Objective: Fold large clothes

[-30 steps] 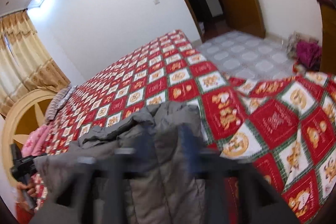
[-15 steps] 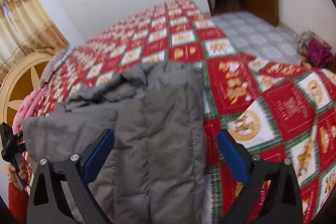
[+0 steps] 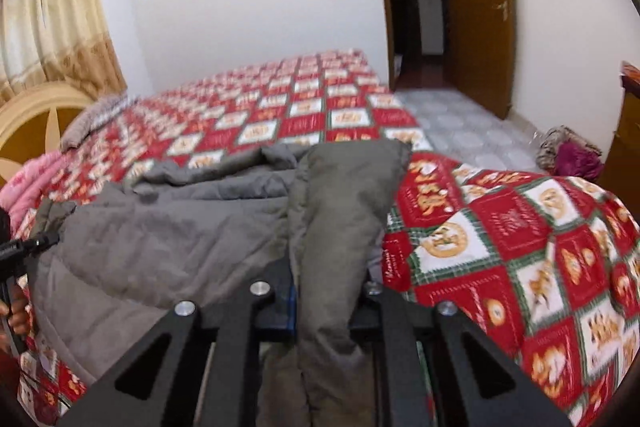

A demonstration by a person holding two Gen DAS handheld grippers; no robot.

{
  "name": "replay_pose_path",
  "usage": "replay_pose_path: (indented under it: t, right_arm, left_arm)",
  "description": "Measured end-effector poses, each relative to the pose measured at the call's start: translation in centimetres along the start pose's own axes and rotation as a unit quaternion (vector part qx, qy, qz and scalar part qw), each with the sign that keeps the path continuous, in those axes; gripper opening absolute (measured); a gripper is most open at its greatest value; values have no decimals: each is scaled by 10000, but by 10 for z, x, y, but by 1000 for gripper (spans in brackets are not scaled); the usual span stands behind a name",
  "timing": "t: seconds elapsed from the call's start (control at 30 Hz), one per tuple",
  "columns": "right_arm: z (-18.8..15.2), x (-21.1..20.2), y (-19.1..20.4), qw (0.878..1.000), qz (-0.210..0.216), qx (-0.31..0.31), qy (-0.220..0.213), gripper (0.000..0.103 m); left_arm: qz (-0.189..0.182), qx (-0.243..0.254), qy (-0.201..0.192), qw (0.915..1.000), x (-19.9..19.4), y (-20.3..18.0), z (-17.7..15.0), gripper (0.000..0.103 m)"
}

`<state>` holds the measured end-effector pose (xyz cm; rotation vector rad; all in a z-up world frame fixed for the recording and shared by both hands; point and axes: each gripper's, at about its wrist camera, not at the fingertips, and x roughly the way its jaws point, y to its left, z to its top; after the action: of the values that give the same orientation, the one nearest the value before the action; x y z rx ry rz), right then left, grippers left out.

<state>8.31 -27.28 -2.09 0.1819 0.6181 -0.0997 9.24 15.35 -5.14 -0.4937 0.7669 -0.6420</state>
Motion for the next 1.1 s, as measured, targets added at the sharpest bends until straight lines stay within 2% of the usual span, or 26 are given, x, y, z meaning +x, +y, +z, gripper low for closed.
replay_pose_path:
  t: [0.2, 0.37, 0.63, 0.8, 0.93, 1.03, 1.1]
  right_arm:
    - [-12, -61, 15, 9980, -15, -10, -624, 14]
    - [-22, -121, 20, 9927, 163, 83, -1196, 14]
    - [-56, -185, 16, 9872, 271, 205, -1558, 13]
    - [-82, -216, 7, 9878, 320, 248, -1504, 13]
    - [-93, -224, 3, 9915, 187, 71, -1282, 13]
    - [-80, -212, 5, 9920, 117, -123, -1253, 13]
    - [-63, -200, 9, 9913, 86, -257, -1285, 13]
  left_arm:
    - [-407, -102, -480, 9980, -57, -18, -28, 14]
    - [-653, 102, -894, 9938, -106, -44, -49, 14]
    - [-918, 587, -1200, 9868, -166, -71, -86, 14]
    - [-994, 858, -1116, 9850, -194, -78, -117, 14]
    - [-915, 1057, -820, 9868, -202, -79, -136, 14]
    - [-735, 1125, -687, 9885, -193, -80, -120, 14]
    - [-549, 1116, -677, 9899, -181, -82, -96, 14]
